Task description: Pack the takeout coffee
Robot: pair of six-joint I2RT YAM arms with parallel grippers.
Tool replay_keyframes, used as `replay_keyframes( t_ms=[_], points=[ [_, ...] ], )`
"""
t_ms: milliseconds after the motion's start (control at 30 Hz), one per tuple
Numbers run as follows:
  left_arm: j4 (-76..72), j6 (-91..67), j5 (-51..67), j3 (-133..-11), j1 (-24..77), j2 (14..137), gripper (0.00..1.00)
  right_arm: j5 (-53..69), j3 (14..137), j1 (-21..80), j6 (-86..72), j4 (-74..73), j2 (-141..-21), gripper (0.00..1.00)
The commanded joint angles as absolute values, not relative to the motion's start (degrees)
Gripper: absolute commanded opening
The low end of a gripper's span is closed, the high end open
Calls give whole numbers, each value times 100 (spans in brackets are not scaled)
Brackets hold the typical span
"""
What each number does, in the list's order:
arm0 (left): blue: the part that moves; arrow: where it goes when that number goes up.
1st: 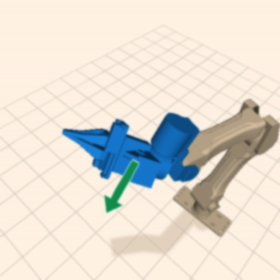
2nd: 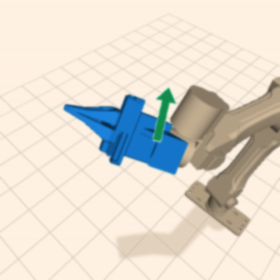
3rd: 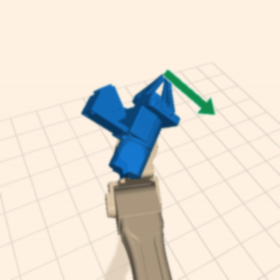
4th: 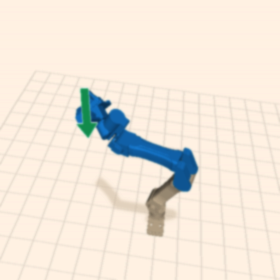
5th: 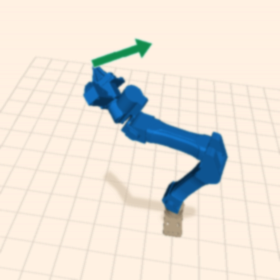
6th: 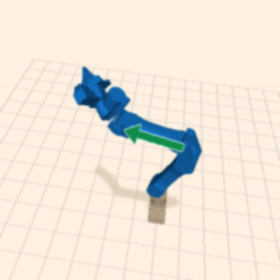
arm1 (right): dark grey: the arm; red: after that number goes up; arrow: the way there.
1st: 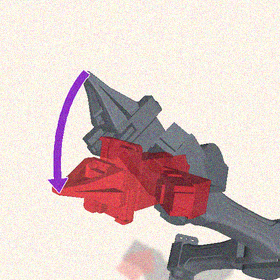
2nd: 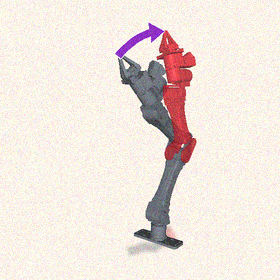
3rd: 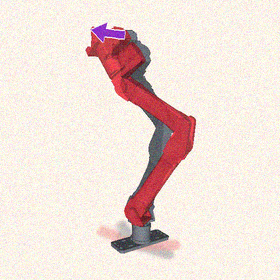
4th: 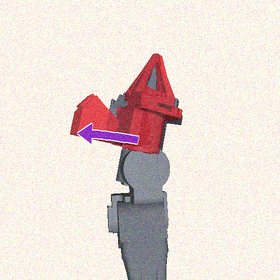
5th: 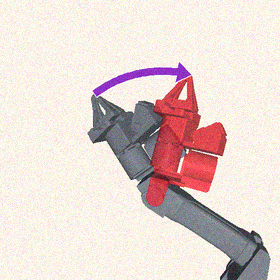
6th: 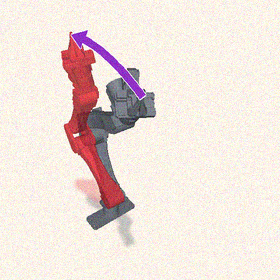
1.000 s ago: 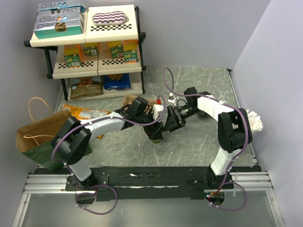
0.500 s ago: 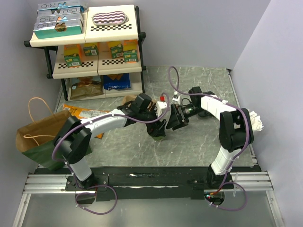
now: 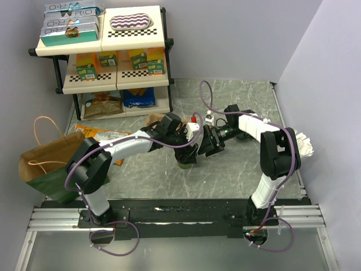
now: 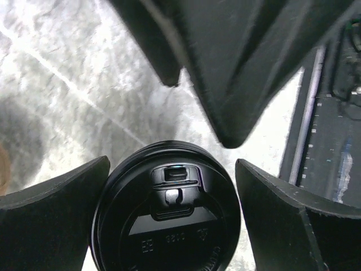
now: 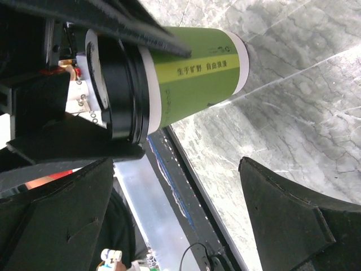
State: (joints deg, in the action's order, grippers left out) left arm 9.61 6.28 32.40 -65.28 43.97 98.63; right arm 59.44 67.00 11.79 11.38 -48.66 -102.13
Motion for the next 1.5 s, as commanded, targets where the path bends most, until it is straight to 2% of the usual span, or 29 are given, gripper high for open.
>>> replay_keyframes(
  t_ms=[0, 500, 833, 1100, 1267, 1467],
  points=[
    [685, 466, 3823, -6838, 4412, 9703, 99, 6064, 6715, 1169, 1125, -4790, -10213, 98],
    [431, -254, 3964, -6689, 4087, 9659, 99, 6143, 7022, 1353, 1028, -4755, -10573, 97],
    [316, -905, 4623, -7049, 3577, 9729, 99, 6223, 7075, 1380, 897, -4658, -10626, 97],
    [737, -1292, 4930, -6548, 2997, 9493, 100, 6065, 7374, 1397, 923, -4851, -10916, 96],
    [1151, -1178, 4755, -6232, 2909, 9378, 99, 6003, 7453, 1406, 870, -4869, -11039, 96],
    [932, -1344, 4781, -6108, 2900, 9571, 99, 5810, 7550, 1433, 870, -4957, -11162, 96]
  ],
)
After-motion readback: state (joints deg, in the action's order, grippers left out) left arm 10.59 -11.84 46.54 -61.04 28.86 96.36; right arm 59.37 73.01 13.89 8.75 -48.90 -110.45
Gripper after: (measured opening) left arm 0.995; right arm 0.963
